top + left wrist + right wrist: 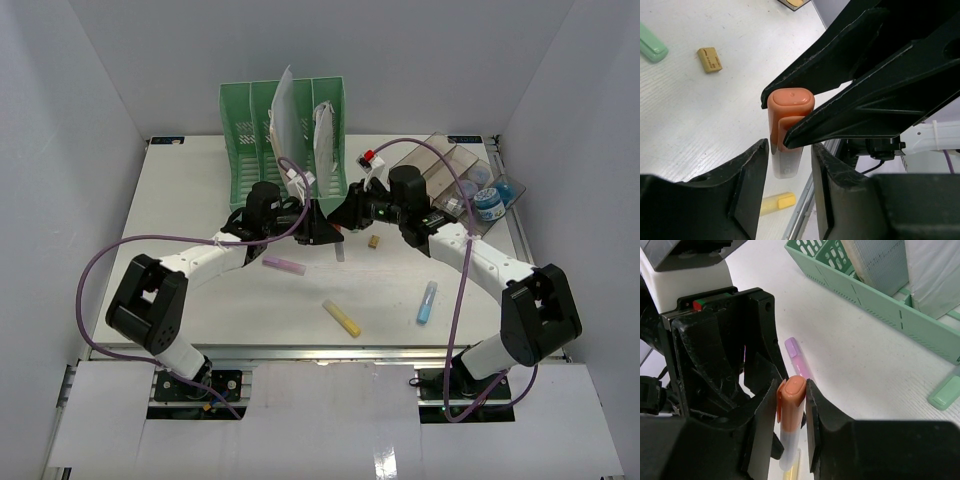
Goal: Organize the desk
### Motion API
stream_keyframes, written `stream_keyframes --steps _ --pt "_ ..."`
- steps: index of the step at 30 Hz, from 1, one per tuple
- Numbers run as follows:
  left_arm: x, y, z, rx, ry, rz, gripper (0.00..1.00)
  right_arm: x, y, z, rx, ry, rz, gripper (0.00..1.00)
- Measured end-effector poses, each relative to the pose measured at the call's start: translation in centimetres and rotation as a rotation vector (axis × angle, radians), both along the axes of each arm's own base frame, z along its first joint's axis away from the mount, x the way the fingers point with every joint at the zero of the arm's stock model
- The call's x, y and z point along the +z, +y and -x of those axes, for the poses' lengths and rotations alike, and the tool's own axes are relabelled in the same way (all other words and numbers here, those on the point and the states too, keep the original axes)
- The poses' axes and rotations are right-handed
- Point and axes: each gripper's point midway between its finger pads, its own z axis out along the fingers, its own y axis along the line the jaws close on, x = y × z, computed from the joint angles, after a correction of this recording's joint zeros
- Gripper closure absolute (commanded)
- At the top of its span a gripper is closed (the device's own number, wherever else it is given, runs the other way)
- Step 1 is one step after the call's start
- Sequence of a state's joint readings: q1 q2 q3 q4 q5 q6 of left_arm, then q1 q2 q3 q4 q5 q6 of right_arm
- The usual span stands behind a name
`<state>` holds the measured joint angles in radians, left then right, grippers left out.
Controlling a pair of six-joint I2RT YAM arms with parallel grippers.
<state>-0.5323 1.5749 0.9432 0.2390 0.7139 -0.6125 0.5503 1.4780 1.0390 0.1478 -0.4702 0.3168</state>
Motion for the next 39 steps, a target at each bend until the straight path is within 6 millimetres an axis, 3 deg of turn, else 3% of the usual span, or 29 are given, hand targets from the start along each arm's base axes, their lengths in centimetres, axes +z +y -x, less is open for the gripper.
stream_keyframes --steps 6,10,14,23,27,33,39 --pt "0.7 0.3 0.1 0.015 -0.030 0.003 0.04 1.1 -0.6 0.4 0.003 -0.062 0.005 0.92" --pt "0.8 1.1 1.0 0.015 -0.057 -0.006 0.02 2.4 -1.5 0.2 -0.015 -0.121 0.005 0.92" --pt "1.3 2.4 1.7 0.042 -0.108 -0.060 0.02 3.1 -3.4 -1.5 -0.075 -0.210 0.046 0.92" --pt "3.6 7.0 2.9 0.120 -0.325 -0.243 0.02 4.5 -11.1 -9.5 -0.359 -0.553 0.325 0.92" --pt "2.6 9.0 2.5 0.177 -0.374 -0.342 0.02 4.3 -14.9 -13.9 -0.487 -0.665 0.455 0.92" --pt "-1.3 11.0 3.5 0.196 -0.340 -0.442 0.02 1.9 -21.5 -19.1 -0.609 -0.757 0.624 0.92" --pt "-1.1 11.4 3.2 0.214 -0.360 -0.455 0.02 0.4 -23.8 -22.8 -0.633 -0.810 0.649 0.92"
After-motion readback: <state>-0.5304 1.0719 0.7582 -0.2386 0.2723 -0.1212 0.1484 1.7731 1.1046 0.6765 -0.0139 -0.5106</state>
